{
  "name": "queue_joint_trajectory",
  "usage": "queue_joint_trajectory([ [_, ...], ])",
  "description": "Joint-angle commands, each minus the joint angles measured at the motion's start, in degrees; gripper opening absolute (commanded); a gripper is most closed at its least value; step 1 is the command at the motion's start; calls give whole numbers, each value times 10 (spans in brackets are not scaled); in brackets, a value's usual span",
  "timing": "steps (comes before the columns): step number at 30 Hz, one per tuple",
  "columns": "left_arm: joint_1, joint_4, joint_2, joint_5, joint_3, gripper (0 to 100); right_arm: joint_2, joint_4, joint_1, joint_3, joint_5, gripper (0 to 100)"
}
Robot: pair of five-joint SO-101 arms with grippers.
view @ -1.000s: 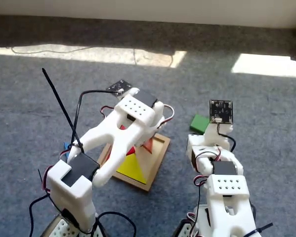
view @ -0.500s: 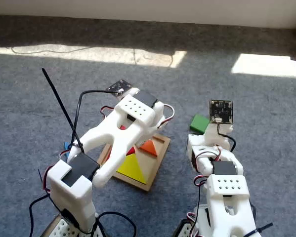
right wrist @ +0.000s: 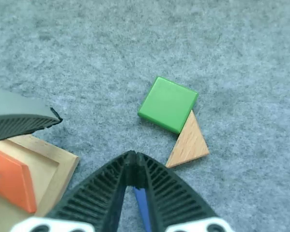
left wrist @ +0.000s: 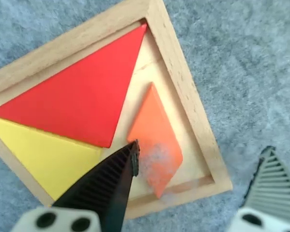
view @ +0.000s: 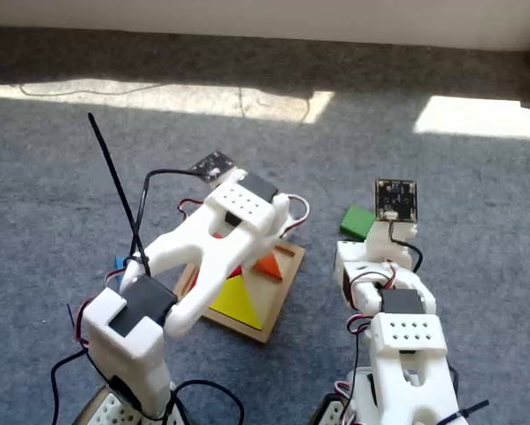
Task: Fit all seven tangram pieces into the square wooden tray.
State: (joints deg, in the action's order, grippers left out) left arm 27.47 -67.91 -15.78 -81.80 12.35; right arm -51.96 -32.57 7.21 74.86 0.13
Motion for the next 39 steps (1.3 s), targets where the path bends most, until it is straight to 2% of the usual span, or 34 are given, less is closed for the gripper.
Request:
queue_joint_trajectory([
  [1,-24,138,31,-5,69,361,-18,13,-5,-8,-1,5],
  [4,-58,194,35,-5,95,363,-18,13,-5,-8,-1,5],
  [10,-103,176,37,-5,95,364,-18,13,-3,-8,-1,5],
  [18,-119,161,61,-4,78,365,-18,13,-3,-8,-1,5],
  [22,-78,92,131,-4,49,365,-18,13,-2,-8,-1,5],
  [26,-13,84,165,-6,62,365,-18,13,-2,-8,-1,5],
  [30,16,131,162,-6,81,365,-18,13,-2,-8,-1,5],
  [35,18,234,104,-4,136,365,-18,13,-2,-8,-1,5],
  [39,9,251,39,1,128,365,-18,13,-2,-8,-1,5],
])
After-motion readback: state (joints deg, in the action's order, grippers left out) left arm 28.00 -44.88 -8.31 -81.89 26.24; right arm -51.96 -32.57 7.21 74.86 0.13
